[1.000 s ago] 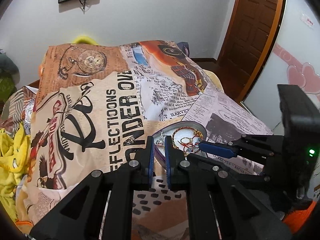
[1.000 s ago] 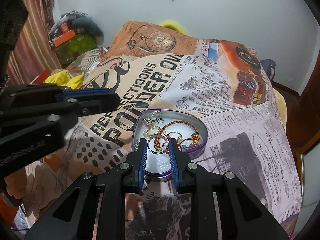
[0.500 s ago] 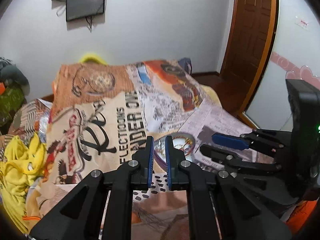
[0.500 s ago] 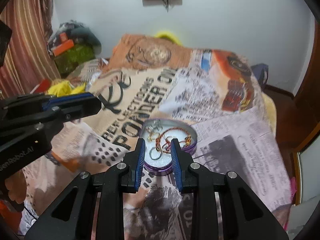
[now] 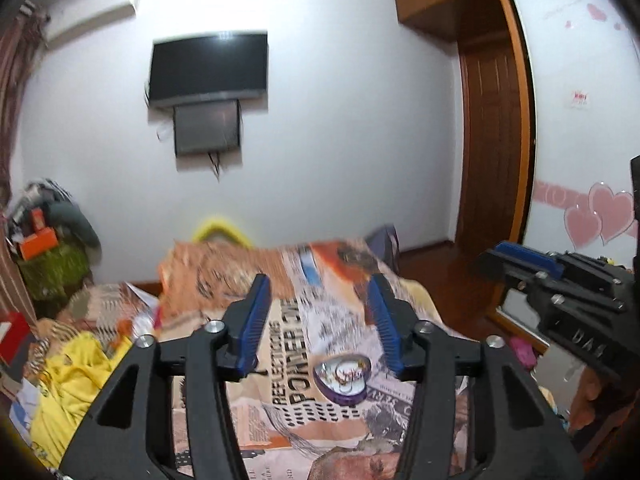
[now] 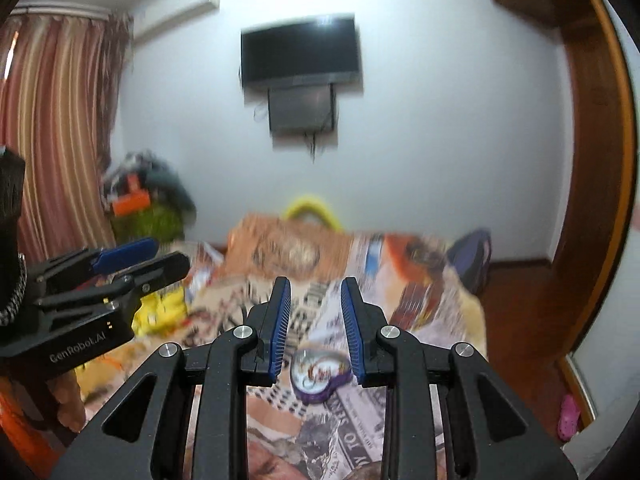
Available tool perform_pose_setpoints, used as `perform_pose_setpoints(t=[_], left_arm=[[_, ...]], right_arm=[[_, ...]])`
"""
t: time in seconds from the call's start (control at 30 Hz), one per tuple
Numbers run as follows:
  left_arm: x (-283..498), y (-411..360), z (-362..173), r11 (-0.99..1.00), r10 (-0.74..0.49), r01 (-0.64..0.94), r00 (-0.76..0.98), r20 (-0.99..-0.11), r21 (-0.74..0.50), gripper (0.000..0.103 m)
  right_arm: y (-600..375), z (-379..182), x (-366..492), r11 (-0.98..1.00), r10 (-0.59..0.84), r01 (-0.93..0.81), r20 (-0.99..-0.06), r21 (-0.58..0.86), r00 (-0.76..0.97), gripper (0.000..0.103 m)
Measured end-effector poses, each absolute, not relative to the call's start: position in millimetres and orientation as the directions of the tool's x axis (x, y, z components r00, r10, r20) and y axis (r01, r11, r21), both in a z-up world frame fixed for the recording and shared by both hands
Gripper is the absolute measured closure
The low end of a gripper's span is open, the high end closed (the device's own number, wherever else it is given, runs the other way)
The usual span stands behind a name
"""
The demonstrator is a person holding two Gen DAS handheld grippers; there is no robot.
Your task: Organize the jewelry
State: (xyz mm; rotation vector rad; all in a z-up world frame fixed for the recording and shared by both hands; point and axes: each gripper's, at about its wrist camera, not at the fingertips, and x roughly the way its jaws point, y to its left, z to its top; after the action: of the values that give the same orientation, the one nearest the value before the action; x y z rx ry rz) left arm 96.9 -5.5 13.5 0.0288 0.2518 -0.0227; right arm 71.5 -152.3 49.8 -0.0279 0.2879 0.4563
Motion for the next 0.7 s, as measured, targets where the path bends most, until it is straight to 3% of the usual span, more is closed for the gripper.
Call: perform_pose_setpoints(t=[0.13, 0.2, 0.27, 0.33, 0.47, 0.53, 0.7], left_arm=[[59, -7, 28, 1.0, 0.013, -0.011, 0.99, -0.143, 0.012, 0.015], [46, -6, 31, 1.0, 0.022, -0.022, 0.994, -0.107, -0.003, 0.007], [35, -5, 34, 1.0, 0.029, -0.03, 0.997, -0.078, -0.009, 0.004], [27, -7, 34, 0.999, 0.035, -0.035, 0.997, -0.066, -0.006, 0.0], [21, -8, 34, 0.999, 0.045, -0.045, 0.997, -0.06, 0.001, 0.0], [21, -9, 31, 0.999, 0.05, -0.05, 0.997, -0.065, 0.004, 0.0], [16, -9, 29, 0.998, 0.055, -0.055, 0.995, -0.081, 0.002, 0.0]], right_arm=[[-159, 71, 36, 0.909, 0.414, -0.415, -0.183, 0.034, 0.892, 0.079], [-160, 76, 23, 0.912, 0.408, -0.409, -0.149, 0.028, 0.901, 0.077], [-160, 78, 14, 0.92, 0.39, -0.391, -0.122, 0.022, 0.912, 0.065], [-161, 78, 7, 0.927, 0.375, -0.374, -0.096, 0.025, 0.922, 0.044], [-158, 76, 4, 0.935, 0.354, -0.353, -0.079, 0.027, 0.932, 0.027], [-156, 74, 1, 0.939, 0.344, -0.344, -0.074, 0.021, 0.936, 0.009], [-155, 72, -3, 0.95, 0.311, -0.311, -0.061, 0.001, 0.949, 0.002]])
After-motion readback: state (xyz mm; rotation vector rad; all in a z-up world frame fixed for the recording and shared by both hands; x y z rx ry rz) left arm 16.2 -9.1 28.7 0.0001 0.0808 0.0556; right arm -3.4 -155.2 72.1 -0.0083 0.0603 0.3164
